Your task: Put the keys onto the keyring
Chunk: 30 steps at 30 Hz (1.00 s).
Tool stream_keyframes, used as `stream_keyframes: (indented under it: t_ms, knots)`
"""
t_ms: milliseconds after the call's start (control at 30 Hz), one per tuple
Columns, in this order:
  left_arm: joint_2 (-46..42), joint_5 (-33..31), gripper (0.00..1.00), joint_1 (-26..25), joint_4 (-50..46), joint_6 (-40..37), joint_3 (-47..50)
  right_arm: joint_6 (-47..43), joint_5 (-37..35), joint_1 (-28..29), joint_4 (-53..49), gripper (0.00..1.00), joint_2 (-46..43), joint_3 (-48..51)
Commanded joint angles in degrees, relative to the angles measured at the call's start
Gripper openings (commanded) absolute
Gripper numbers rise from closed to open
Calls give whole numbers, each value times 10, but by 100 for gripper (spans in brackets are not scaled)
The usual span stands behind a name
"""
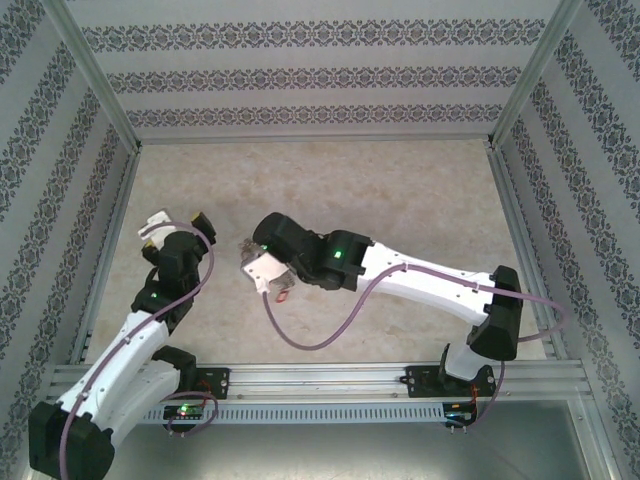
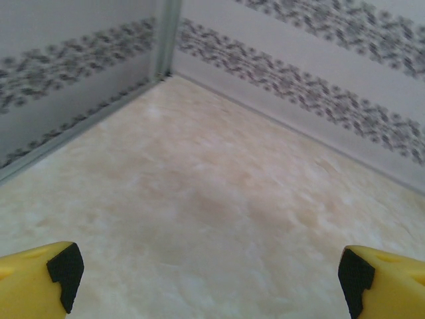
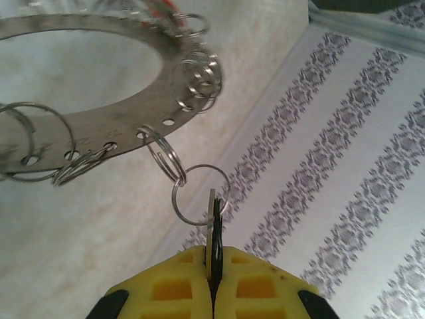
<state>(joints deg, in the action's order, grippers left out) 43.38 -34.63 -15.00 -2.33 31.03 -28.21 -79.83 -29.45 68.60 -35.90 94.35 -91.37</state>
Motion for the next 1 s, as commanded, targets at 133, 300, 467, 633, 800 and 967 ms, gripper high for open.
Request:
stream_keyframes:
  t_ms: [133,300,467,633,800,967]
  knots:
    - [-36,-35,99,28,-15,-4,17,210,89,12,-51,0,19,-54]
    - [-7,-22,99,32,-50,49,10,270,163,-7,-60,0,35,-34]
    - [19,-1,99,32,-39,53,17,284,168,-36,-67,0,49,-7]
    - [45,25,99,32,-17,30,13,280,168,-88,-66,0,56,23]
    - [69,38,99,32,6,15,6,263,160,-145,-56,0,61,46]
    - [103,66,99,32,29,6,3,246,190,-206,-23,0,74,67]
